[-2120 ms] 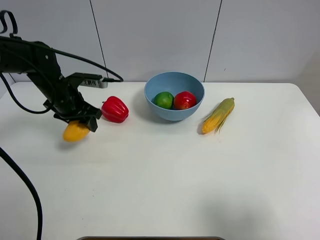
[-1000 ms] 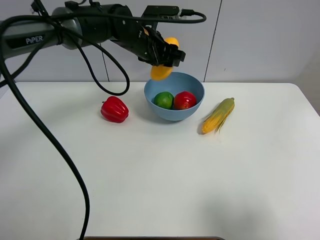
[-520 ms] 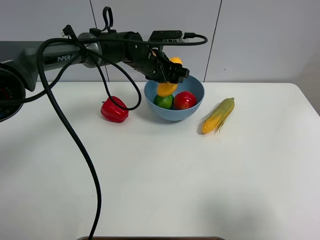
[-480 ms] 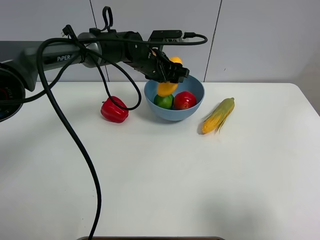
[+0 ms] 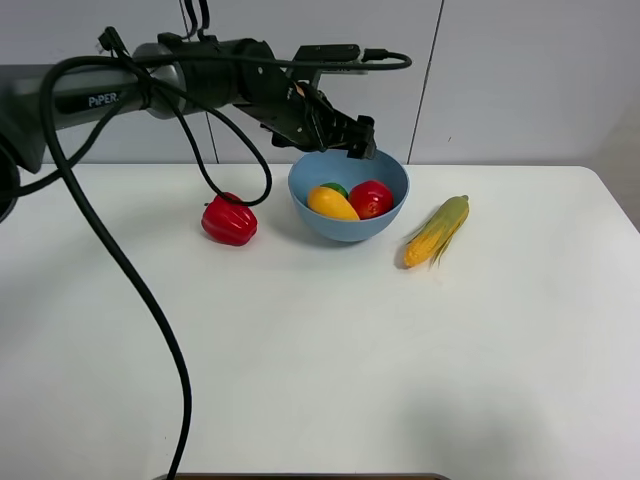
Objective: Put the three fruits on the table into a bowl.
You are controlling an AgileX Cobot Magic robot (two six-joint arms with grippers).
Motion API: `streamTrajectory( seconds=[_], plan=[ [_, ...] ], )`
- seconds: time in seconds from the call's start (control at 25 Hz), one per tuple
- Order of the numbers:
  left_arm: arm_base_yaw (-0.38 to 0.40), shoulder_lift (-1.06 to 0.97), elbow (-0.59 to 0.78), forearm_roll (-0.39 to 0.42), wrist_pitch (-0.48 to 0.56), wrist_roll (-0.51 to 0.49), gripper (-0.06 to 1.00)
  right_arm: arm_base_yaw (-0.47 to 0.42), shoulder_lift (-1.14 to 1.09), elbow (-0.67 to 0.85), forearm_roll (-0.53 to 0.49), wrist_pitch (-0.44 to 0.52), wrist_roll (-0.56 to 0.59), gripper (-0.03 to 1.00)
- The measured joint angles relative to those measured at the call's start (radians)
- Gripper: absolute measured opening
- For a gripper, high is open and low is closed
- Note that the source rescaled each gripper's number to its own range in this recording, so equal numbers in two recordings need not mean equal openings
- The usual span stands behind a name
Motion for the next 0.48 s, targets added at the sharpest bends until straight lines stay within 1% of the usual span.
streamTrajectory(
  seconds=[0.24,0.48],
  plan=[
    [0.066,-0.114,0.0,0.088,0.278,0.001,0.98,0.0,0.0,0.0,0.0,0.0,0.0,0.65],
    [0.142,-0.221,0.0,0.121,0.578,0.001,0.98,0.0,0.0,0.0,0.0,0.0,0.0,0.65]
  ],
)
